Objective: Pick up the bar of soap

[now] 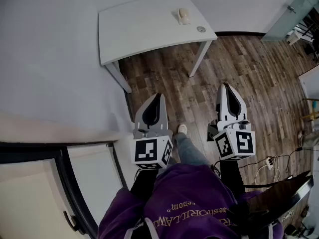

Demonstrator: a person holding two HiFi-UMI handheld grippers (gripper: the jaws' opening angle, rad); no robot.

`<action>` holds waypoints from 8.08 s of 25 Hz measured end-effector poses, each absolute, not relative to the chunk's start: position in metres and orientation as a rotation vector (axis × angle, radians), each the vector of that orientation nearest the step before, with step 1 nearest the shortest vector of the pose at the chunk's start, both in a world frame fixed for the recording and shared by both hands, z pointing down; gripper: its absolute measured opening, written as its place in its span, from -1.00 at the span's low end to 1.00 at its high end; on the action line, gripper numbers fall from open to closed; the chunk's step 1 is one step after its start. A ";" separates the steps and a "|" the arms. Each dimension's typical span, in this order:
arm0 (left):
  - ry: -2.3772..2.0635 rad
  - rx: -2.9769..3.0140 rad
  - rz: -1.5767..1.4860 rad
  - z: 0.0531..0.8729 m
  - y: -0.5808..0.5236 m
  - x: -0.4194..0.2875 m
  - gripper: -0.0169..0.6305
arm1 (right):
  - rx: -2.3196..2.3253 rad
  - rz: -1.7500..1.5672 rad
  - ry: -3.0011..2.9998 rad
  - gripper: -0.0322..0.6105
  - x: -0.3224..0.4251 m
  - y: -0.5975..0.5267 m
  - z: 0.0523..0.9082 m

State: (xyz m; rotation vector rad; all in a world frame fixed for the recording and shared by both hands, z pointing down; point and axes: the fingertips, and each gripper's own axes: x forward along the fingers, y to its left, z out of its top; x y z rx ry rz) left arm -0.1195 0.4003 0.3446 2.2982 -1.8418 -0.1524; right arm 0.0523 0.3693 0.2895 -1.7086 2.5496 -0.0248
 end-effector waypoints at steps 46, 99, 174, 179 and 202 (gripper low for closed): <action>-1.890 2.294 -0.151 0.328 0.136 -0.078 -0.92 | -1.675 -0.063 2.561 -0.88 0.091 0.100 0.293; -1.862 2.193 -0.048 0.379 -0.160 -0.032 -0.92 | -1.621 -0.184 2.606 -0.88 0.125 -0.200 0.326; -1.784 1.547 0.510 0.629 -0.293 -0.007 -0.11 | -1.890 -0.148 2.485 -0.88 0.158 -0.278 0.324; -1.731 1.562 0.419 0.628 -0.293 -0.011 -0.13 | -1.877 -0.159 2.492 -0.88 0.152 -0.282 0.326; -1.751 1.964 -0.015 0.487 -0.317 -0.018 -0.15 | -1.814 -0.140 2.527 -0.88 0.124 -0.288 0.322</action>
